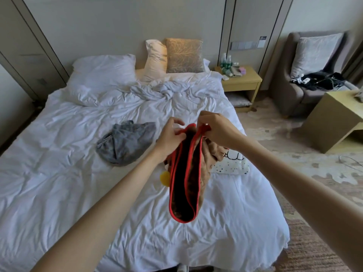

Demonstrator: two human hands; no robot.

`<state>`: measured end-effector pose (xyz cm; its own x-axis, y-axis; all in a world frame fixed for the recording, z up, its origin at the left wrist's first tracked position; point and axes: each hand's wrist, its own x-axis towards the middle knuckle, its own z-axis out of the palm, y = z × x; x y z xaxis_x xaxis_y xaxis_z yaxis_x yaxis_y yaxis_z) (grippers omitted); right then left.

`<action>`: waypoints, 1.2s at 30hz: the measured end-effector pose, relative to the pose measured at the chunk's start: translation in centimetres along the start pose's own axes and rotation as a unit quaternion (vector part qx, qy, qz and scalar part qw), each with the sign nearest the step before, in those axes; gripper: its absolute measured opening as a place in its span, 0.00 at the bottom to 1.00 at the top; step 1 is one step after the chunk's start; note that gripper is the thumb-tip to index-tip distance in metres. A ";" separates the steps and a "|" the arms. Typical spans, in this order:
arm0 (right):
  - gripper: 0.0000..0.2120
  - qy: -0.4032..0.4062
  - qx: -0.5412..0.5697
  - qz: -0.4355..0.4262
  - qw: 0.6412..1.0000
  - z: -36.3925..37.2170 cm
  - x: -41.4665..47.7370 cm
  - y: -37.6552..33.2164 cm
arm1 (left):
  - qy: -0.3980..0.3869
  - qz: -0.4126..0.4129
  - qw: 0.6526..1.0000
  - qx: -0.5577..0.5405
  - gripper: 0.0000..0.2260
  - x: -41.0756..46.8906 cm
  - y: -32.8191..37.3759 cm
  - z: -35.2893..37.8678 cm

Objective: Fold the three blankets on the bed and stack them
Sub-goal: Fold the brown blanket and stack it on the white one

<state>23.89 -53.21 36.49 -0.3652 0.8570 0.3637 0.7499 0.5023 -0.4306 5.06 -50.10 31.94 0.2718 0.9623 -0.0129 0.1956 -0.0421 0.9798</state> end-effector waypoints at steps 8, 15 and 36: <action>0.10 -0.028 0.123 0.055 0.991 -0.2 2.2 0.9 | -0.034 -0.030 0.994 -0.095 0.16 -0.1 0.6 -0.2; 0.20 -0.116 0.142 0.073 0.980 1.0 3.7 0.9 | -0.041 0.080 0.996 0.017 0.14 0.3 2.9 -1.0; 0.04 0.274 0.114 0.127 0.946 -9.5 12.1 -4.0 | 0.099 -0.101 0.937 0.318 0.14 -0.8 -6.0 -9.3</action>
<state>21.67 -45.99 50.45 0.1997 0.7961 0.5713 0.6139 0.3527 -0.7062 -5.13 -48.16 27.95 0.0009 0.9962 -0.0868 0.7639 0.0554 0.6430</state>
